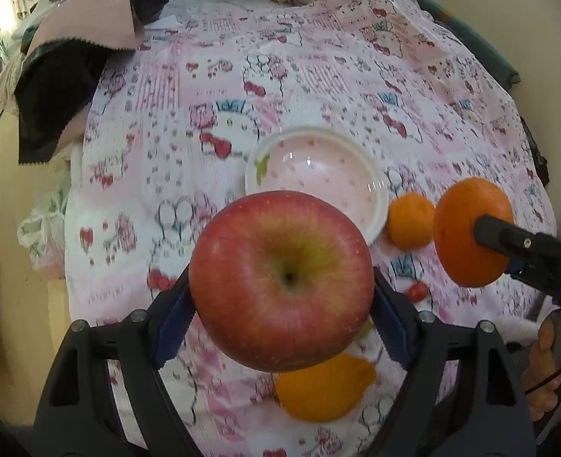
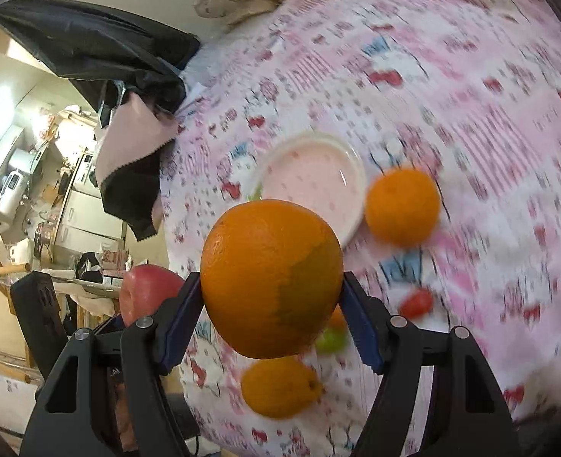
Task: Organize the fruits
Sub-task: 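Place the apple on the pink plate with the left gripper while the right gripper places the orange beside it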
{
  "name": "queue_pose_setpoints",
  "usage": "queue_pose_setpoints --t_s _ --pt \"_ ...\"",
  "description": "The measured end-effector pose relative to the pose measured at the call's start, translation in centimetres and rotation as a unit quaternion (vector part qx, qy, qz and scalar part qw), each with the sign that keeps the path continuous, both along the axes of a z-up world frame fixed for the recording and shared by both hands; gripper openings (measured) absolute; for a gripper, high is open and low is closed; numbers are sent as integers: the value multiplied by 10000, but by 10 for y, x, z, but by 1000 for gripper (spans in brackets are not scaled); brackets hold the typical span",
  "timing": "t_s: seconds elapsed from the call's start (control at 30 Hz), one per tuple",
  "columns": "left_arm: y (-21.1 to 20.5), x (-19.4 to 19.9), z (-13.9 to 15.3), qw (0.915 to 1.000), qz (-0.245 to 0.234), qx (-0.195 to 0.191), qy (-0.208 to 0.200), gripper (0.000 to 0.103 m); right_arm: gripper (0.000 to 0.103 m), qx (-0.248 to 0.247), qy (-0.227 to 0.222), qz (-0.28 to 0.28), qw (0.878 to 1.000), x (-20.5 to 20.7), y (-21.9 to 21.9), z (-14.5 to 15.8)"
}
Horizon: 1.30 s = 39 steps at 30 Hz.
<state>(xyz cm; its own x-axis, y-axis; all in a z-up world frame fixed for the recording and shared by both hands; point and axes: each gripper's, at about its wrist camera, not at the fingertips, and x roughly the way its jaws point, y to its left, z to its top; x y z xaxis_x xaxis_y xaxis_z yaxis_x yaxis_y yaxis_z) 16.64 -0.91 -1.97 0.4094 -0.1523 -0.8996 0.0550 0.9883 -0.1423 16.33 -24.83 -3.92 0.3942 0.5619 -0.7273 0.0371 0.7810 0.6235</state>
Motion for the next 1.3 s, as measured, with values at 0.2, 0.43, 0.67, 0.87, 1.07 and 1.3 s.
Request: queue_pose_setpoints --t_s 0.2,0.43,0.67,0.87,1.07,1.3 --pt "-6 49 -6 9999 -53 100 48 81 73 -65 -28 96 9999 53 4 -1" --pt "-19 99 -36 9995 -183 193 174 81 73 -299 266 236 9989 102 12 -36" --pt "-31 132 -74 9991 -367 110 162 81 73 -496 460 369 9970 143 23 -72" --pt "-39 155 -103 9986 -405 115 319 81 73 -356 737 292 9962 172 25 -101" --pt "-39 164 -119 9978 -571 87 326 81 73 -225 965 264 9947 180 31 -115" --pt "-44 171 -125 9972 -686 190 210 81 74 11 1243 81 9922 183 26 -131"
